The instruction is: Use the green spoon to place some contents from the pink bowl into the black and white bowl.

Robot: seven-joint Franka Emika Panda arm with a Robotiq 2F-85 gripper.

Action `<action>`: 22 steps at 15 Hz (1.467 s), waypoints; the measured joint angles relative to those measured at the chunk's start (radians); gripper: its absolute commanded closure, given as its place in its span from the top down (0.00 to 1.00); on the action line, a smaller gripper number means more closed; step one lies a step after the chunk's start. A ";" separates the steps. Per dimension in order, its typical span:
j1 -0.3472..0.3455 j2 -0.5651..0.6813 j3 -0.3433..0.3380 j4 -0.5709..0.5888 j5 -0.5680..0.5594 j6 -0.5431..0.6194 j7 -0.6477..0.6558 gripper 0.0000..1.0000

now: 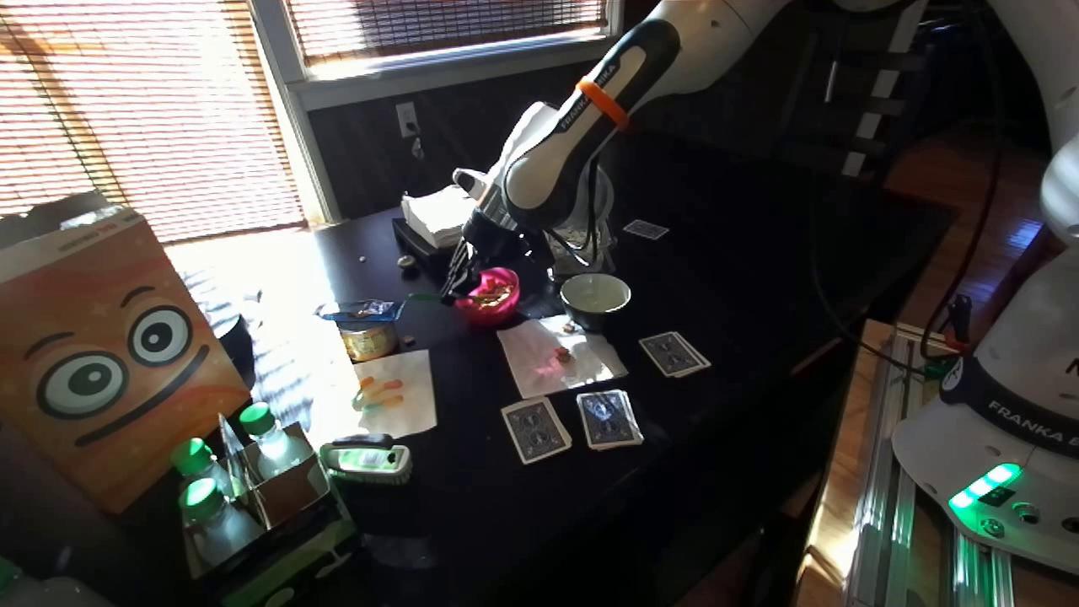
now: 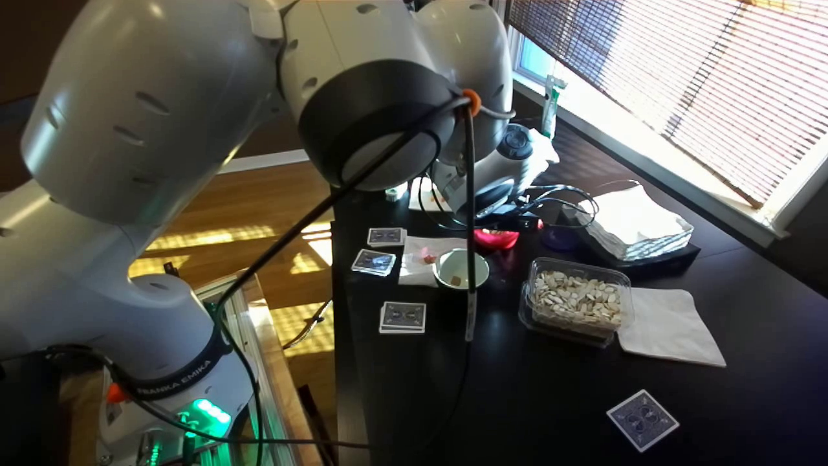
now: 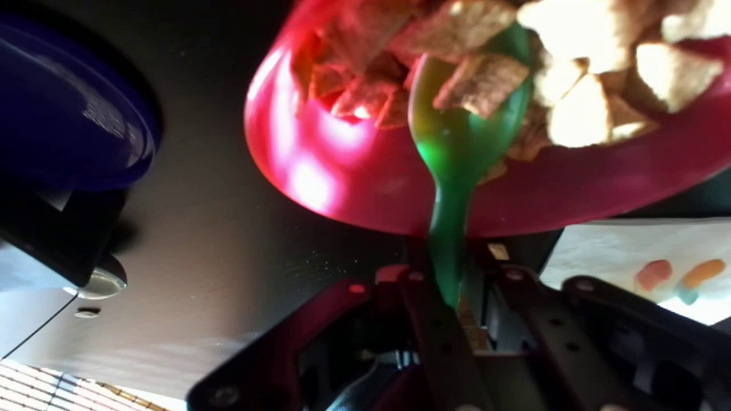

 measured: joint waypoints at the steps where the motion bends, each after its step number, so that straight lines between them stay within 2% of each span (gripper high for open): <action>1: 0.003 -0.003 -0.003 0.000 0.000 0.000 0.004 0.05; 16: 0.066 -0.058 -0.065 -0.002 0.000 0.003 0.033 0.05; 22: 0.078 -0.142 -0.080 -0.049 0.003 0.036 0.105 0.05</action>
